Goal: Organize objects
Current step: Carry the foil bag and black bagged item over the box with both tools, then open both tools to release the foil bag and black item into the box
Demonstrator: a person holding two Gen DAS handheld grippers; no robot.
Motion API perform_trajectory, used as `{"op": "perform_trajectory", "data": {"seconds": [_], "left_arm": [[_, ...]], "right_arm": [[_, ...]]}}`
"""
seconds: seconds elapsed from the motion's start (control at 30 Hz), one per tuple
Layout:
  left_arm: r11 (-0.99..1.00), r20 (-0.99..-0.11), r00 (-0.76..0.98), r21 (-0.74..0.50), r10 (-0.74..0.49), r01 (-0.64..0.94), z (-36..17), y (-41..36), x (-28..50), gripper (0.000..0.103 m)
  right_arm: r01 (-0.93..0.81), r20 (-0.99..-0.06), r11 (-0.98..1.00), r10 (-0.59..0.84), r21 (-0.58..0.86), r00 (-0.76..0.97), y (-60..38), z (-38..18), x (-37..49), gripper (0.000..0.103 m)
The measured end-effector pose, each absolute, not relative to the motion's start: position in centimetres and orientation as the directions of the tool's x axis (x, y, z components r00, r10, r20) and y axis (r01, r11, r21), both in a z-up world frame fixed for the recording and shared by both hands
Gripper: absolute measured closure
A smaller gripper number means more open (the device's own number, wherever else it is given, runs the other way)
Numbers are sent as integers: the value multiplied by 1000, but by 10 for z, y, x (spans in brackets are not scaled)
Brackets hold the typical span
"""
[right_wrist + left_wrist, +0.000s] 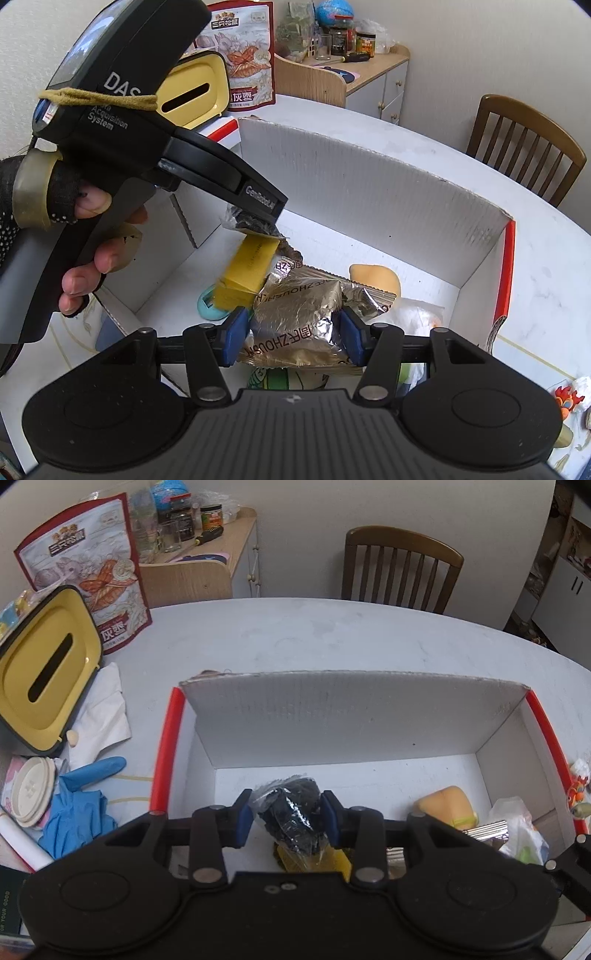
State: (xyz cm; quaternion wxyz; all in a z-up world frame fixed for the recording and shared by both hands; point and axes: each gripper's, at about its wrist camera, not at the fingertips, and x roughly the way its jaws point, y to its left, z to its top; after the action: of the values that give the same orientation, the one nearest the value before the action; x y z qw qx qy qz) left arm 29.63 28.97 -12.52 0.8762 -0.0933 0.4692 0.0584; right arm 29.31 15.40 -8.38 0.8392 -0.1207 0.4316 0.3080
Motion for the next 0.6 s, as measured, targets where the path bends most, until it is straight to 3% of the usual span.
{"op": "perform_trajectory", "data": {"seconds": [0.6], "left_arm": [[976,-841,541,-123,-7,-179,-121,284,287,60]], "right_arm": [[-605,-779,789,445,108,441,140,-68,285,44]]}}
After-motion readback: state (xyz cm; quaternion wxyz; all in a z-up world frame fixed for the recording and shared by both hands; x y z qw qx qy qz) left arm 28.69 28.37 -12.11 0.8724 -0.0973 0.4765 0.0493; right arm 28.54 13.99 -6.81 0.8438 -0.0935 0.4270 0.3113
